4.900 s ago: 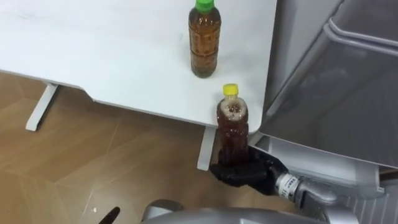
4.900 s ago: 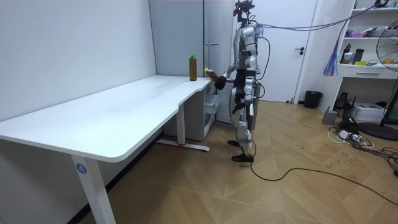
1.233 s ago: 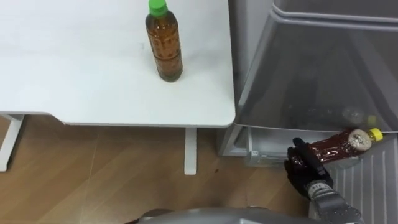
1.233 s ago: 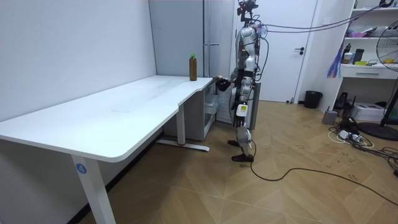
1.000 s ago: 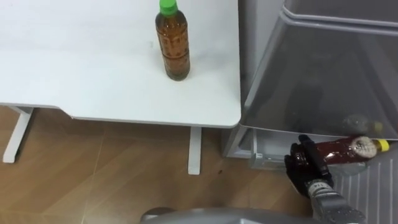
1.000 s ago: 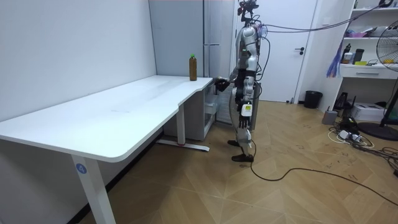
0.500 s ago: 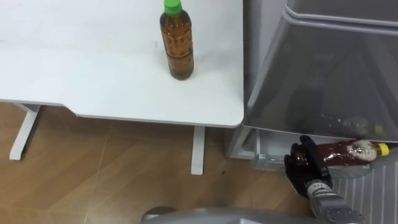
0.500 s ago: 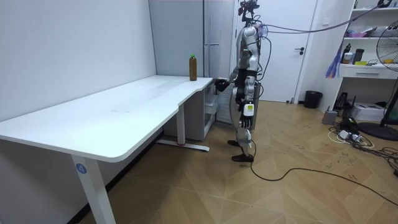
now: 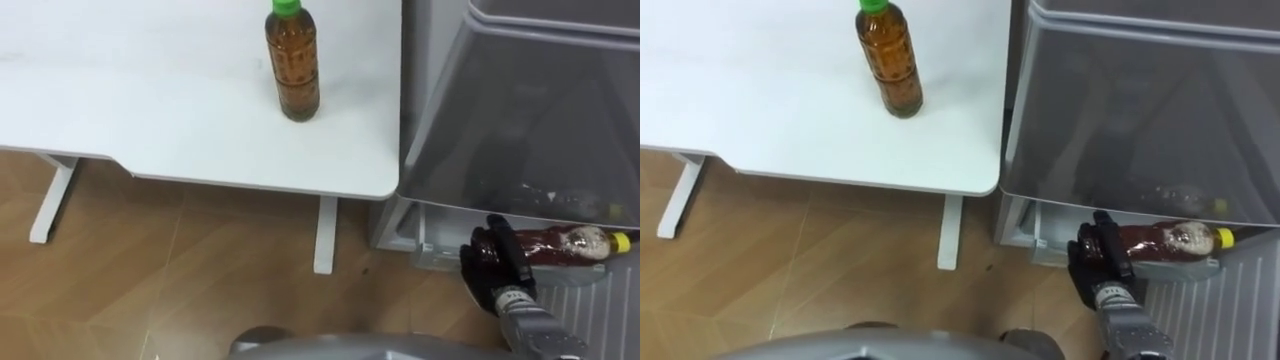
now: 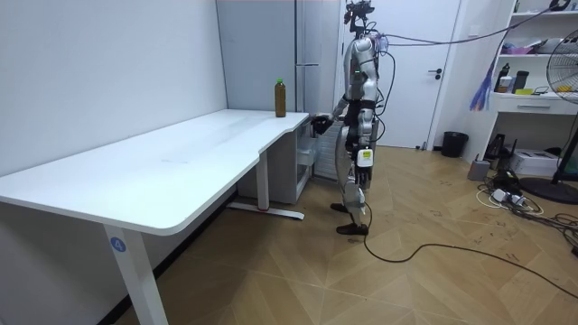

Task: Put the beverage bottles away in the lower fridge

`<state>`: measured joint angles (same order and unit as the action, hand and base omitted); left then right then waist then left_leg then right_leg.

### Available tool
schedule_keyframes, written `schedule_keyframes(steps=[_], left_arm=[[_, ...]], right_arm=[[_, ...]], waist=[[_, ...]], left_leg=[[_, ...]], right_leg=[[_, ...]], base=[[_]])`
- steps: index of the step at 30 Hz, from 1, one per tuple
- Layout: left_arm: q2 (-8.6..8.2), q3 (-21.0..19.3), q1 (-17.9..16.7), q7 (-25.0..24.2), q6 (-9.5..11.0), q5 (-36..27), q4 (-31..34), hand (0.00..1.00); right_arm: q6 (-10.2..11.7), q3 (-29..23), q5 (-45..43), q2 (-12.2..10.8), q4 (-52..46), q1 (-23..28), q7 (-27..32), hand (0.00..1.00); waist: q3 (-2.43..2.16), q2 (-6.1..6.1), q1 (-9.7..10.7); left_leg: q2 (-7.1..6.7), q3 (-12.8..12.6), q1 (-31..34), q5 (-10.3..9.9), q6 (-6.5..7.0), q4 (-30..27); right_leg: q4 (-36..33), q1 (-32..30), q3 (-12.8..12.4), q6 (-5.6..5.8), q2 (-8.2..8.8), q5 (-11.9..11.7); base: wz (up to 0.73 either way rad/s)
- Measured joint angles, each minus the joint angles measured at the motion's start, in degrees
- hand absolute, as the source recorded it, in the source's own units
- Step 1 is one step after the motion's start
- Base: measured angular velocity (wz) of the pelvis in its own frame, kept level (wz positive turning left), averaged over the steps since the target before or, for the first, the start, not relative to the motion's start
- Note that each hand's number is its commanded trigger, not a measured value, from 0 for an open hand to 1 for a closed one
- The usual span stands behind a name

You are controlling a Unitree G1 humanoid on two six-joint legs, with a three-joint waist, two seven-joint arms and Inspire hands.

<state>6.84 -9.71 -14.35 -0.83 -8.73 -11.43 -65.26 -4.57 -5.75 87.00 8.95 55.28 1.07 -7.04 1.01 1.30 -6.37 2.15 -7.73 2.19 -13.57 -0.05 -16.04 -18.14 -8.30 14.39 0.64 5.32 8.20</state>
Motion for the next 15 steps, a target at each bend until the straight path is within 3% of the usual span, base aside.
schedule_keyframes(steps=[3,4,7,10,15], left_arm=[[1.16,0.47,3.92,-1.03,-0.11,1.11,-0.36,0.0],[1.44,0.74,6.09,-1.09,-0.08,1.53,-0.79,0.0],[2.06,2.51,10.95,-1.46,0.39,2.24,-1.5,0.0],[2.82,5.9,14.0,-1.5,1.62,2.05,-1.61,0.0],[3.16,9.4,16.11,-1.1,1.49,2.07,-1.4,0.0]], right_arm=[[0.16,-0.14,-0.35,0.12,0.25,-4.27,0.02,1.0],[0.43,-0.14,-0.33,0.3,1.48,-6.8,0.01,1.0],[0.49,-0.15,-1.7,1.19,3.3,-13.41,0.41,1.0],[0.61,0.0,-2.97,2.57,6.0,-19.36,0.66,1.0],[0.75,-0.01,-2.57,3.7,10.02,-25.6,0.47,1.0]], waist=[[0.29,-0.03,0.58],[0.74,0.21,0.88],[1.4,0.46,0.91],[1.54,0.48,0.34],[1.79,-0.1,-1.05]], left_leg=[[-0.68,-0.07,6.93,-0.02,0.04,-4.24],[-0.73,0.0,9.66,-0.02,0.06,-6.04],[-0.81,-0.22,17.18,-0.33,0.5,-11.47],[-0.92,-0.22,24.2,-0.74,0.32,-16.08],[-0.56,0.57,30.77,-0.71,0.24,-20.4]], right_leg=[[-4.52,-6.97,-0.52,-0.71,1.28,0.4],[-6.04,-9.31,-0.71,-1.04,1.72,0.35],[-10.94,-16.96,-1.38,-1.42,3.35,1.55],[-15.22,-23.8,-1.65,-2.38,4.3,1.75],[-18.75,-29.52,-1.22,-3.55,4.74,1.82]], base=[[0.03],[0.11],[0.02],[0.07],[0.13]])
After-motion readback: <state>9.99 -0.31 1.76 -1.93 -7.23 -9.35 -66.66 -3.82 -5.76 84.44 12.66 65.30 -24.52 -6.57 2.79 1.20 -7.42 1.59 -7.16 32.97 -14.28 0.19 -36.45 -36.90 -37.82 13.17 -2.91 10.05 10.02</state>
